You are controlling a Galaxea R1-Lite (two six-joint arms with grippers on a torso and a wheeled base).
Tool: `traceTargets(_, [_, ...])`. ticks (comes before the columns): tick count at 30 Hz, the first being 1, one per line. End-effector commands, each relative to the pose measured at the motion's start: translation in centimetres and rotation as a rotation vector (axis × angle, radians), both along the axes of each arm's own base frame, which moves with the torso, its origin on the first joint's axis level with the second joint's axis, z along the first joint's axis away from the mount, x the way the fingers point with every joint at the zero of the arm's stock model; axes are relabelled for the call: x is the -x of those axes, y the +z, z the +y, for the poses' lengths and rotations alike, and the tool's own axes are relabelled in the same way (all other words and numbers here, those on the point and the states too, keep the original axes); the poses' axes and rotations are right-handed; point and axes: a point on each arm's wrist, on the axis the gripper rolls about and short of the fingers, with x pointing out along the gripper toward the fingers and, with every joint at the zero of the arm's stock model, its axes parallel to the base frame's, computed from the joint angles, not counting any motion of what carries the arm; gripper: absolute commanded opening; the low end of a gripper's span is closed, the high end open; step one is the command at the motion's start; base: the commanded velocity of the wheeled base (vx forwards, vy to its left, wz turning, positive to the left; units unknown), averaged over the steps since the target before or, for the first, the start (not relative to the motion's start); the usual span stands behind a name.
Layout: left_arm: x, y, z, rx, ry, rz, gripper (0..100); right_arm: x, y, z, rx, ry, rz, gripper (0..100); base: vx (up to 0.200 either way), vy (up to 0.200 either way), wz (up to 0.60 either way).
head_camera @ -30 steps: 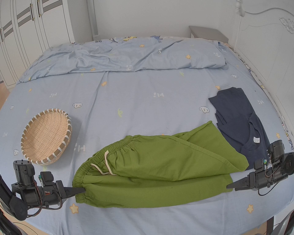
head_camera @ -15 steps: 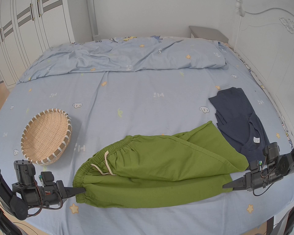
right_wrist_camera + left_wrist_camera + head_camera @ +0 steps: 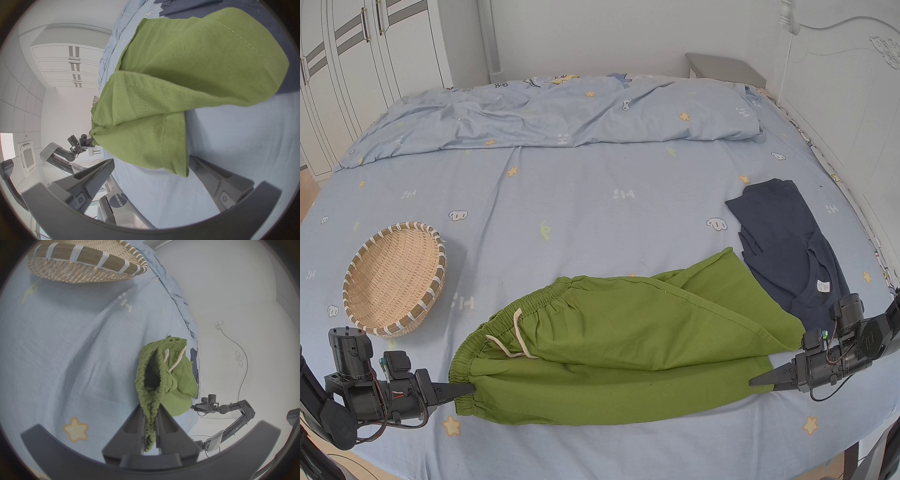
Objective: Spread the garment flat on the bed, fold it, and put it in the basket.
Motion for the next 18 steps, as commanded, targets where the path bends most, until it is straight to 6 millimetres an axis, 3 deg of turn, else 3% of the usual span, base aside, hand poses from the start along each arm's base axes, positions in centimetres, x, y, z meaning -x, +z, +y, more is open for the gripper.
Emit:
traceTargets(1, [-0.01, 0.0, 0.0, 0.0, 0.0, 0.0, 0, -0.1, -0.37, 0.0, -0.021, 0.006, 0.014, 100, 0.0, 0.0, 0.0])
traceTargets(5, [-0.01, 0.0, -0.06, 0.0, -0.003, 0.0, 0, -0.2, -0.32, -0.1, -0.038, 0.008, 0.013, 100, 0.0, 0.0, 0.0])
traceTargets(6, [-0.01, 0.0, -0.06, 0.0, -0.003, 0.0, 0, -0.19, -0.39, -0.13, -0.038, 0.007, 0.017, 0, 0.0, 0.0, 0.0])
traceTargets(18, [-0.1, 0.02, 0.17, 0.0, 0.009, -0.002, 0, -0.24, -0.61, -0.43, -0.038, -0.005, 0.022, 0, 0.0, 0.0, 0.0])
